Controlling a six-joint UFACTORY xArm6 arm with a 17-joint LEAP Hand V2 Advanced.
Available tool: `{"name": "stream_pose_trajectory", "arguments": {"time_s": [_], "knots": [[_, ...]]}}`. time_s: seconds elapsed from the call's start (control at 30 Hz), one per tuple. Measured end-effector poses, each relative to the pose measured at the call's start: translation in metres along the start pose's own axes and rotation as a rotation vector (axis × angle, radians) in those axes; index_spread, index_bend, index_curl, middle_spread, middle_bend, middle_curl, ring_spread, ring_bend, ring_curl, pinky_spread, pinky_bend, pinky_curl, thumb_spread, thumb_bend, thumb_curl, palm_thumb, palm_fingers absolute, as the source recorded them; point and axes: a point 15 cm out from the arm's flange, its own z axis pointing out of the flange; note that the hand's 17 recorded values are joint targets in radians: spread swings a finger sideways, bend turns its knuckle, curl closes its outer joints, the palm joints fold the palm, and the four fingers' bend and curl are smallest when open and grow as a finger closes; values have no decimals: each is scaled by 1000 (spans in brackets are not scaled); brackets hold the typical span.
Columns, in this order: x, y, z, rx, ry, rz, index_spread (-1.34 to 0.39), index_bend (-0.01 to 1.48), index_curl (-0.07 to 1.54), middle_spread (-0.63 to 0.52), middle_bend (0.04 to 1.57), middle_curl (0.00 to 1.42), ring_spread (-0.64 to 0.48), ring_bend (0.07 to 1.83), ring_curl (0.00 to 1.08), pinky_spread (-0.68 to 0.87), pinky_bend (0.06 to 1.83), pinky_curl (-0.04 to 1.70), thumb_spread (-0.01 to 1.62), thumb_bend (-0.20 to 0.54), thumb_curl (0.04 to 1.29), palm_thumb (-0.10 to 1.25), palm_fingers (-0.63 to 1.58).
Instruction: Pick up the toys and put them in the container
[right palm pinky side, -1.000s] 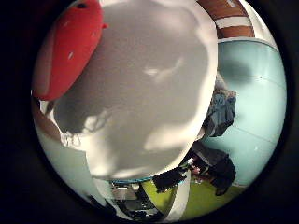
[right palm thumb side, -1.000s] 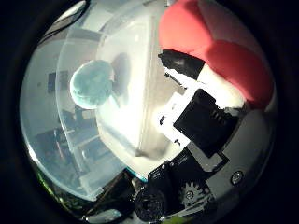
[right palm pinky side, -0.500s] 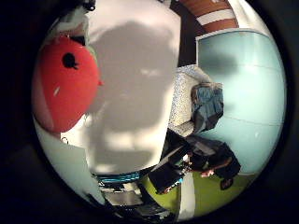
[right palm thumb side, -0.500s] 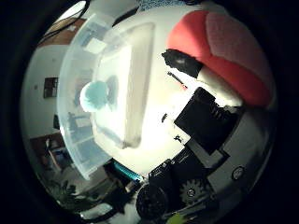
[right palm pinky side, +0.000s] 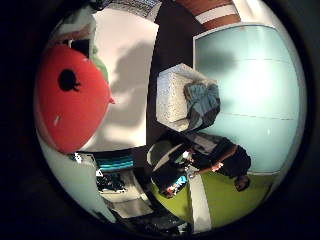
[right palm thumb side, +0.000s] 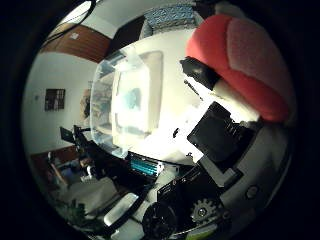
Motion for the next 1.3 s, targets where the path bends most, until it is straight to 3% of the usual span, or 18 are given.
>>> {"name": "stream_pose_trajectory", "arguments": {"time_s": [0.27, 0.57, 0.97, 1.07, 1.13, 1.17, 1.23, 1.27, 1.3], "knots": [[-93, -10, -54, 63, -21, -108, -289, 1016, 1070, -214, 1271, 1028, -273, 1353, 896, -203, 1266, 1072, 1100, -13, 608, 1021, 952], [-213, -33, -75, 114, -66, -235, -290, 1001, 1078, -219, 1263, 1025, -276, 1338, 906, -212, 1234, 1112, 1100, -14, 612, 1014, 963], [-329, -74, -64, 173, -145, -322, -297, 977, 1097, -225, 1246, 1038, -279, 1321, 917, -222, 1208, 1144, 1104, -14, 610, 1008, 970], [-339, -81, -60, 179, -163, -323, -303, 943, 1093, -224, 1221, 1032, -275, 1315, 901, -239, 1171, 1114, 1134, -26, 587, 933, 968], [-344, -85, -60, 188, -182, -321, -312, 810, 1036, -224, 1152, 980, -276, 1278, 831, -294, 1071, 1029, 1137, -36, 554, 866, 958], [-345, -87, -61, 195, -194, -317, -325, 660, 997, -227, 1119, 938, -284, 1252, 790, -353, 1017, 977, 1139, -34, 526, 822, 892], [-343, -89, -60, 196, -200, -315, -385, 337, 881, -238, 972, 857, -303, 1191, 732, -448, 972, 911, 1141, -31, 489, 762, 513], [-339, -90, -58, 194, -198, -310, -417, 278, 828, -240, 913, 824, -300, 1153, 703, -449, 942, 884, 1143, -29, 476, 747, 426], [-336, -91, -57, 191, -196, -306, -455, 275, 774, -225, 791, 768, -256, 1058, 674, -350, 837, 878, 1147, -26, 462, 732, 170]]}}
